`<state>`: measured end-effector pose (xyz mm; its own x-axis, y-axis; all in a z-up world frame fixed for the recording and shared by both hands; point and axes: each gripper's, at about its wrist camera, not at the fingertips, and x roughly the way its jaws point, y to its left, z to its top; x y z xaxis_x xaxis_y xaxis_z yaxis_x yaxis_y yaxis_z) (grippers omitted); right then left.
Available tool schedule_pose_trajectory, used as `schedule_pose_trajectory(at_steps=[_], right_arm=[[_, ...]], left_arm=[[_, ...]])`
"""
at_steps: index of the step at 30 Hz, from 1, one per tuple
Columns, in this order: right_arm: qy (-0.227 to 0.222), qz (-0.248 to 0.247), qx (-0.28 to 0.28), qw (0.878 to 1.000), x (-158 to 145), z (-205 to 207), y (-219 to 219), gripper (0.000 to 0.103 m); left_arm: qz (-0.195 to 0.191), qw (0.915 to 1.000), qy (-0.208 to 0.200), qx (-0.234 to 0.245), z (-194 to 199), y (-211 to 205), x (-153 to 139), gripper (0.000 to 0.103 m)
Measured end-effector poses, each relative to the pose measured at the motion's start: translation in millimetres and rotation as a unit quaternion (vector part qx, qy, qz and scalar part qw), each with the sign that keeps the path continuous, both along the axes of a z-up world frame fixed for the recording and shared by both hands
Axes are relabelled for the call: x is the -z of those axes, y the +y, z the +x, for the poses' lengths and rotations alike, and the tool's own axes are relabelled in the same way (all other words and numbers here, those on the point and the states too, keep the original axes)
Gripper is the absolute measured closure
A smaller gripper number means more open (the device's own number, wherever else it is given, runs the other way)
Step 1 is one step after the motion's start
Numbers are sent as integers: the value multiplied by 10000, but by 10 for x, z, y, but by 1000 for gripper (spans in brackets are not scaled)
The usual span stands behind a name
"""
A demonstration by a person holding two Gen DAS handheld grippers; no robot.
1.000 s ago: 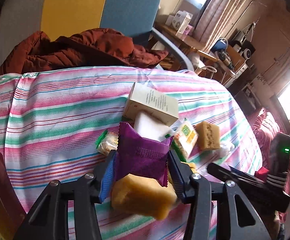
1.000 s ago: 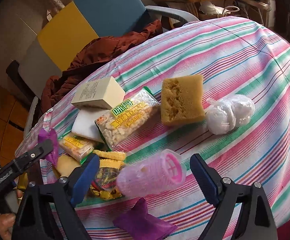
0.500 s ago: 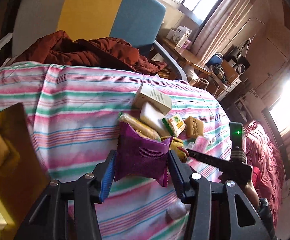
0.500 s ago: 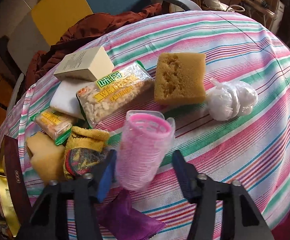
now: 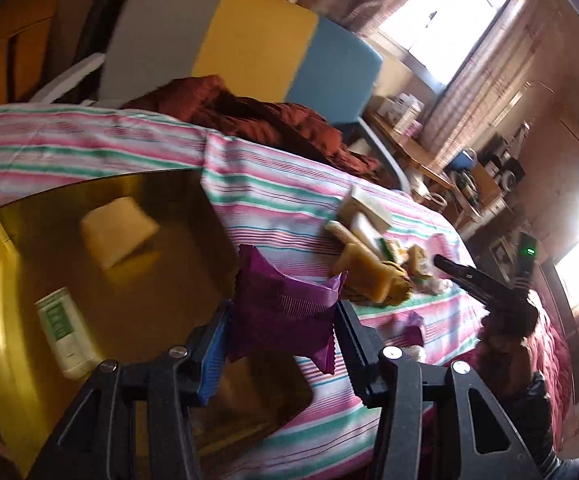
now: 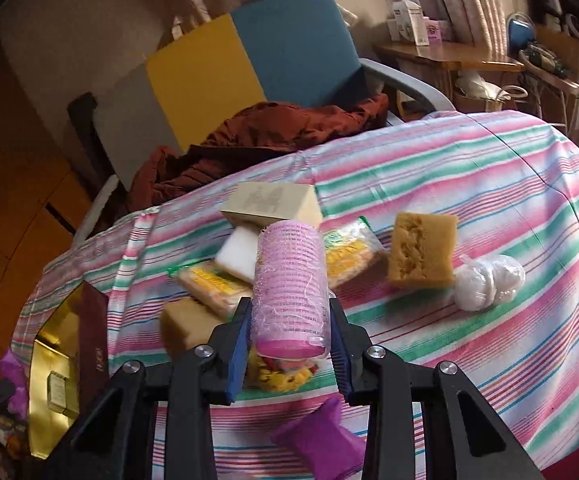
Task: Organize objects
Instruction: 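Carry the roller and purple packet into the gold tray and open both tools, then move both open tools back toward the pile of items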
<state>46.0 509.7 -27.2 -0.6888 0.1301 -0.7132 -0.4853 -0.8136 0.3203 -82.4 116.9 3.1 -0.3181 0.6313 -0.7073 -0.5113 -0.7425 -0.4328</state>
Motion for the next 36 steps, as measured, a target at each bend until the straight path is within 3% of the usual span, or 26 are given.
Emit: schedule_pose_trajectory(at_steps=[4,8,15,18,20,22,26,28,36], right_arm=[[369,-25,-582,9976,-275,-17,-433,67],[550,-114,-1472,9875,-449,-250,-1016,67],[292,-319,-2715,9615,-337,-725,-2130,67],[65,-335,-2935,9553,-226,-853,-2442,62],[15,-348,-3023,9526,-188,-891,-2563,50],[-6,-358,-3109,9498,-164,-880,-2646,38],[-107,-286,-3169,9480,-128,-821,-2754,34],[-113,-208,-3149,9488,-123,-770,-2808,19],[65,869,-3021,9493,-166,-565,-3097,7]], left_arm=[[-36,9986,-48,-518,-7,-518,64,51],[-119,9951,-209,-960,27,-947,231,50],[-334,9884,-291,-1450,107,-1397,386,44],[-570,9850,-208,-1617,128,-1498,407,38],[-676,9828,-140,-1714,135,-1542,409,27],[-652,9817,-125,-1785,129,-1601,413,26],[-589,9782,81,-1990,173,-1667,346,26],[-675,9761,378,-2031,222,-1631,261,26],[-1141,9655,1193,-2016,368,-1355,28,26]])
